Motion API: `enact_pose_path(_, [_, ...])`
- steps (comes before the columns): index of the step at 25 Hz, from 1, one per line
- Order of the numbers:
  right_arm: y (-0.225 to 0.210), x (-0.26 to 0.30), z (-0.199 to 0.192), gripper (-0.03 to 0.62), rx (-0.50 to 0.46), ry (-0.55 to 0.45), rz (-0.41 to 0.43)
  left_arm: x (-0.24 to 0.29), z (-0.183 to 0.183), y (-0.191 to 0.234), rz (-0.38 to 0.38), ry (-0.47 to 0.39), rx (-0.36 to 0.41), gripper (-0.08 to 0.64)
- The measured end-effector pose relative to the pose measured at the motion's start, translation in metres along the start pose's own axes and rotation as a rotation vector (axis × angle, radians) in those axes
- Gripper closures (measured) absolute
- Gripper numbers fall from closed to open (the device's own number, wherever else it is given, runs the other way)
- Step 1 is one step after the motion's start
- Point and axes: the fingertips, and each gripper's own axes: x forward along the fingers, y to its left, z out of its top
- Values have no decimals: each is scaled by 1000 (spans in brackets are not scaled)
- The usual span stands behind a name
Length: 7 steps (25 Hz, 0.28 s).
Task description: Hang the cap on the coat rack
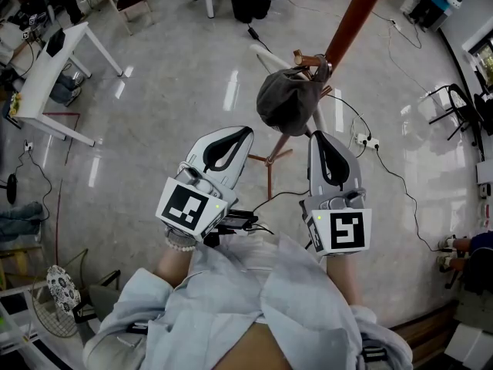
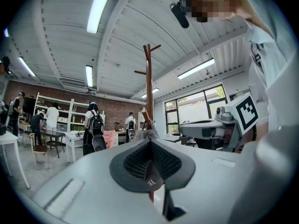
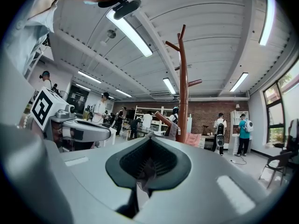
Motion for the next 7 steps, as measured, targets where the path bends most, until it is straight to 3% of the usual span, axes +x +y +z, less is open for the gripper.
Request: enact_pose_path(7, [-1,0,-2,586,-3,2,2,1,-2,0,0,2,-1,557])
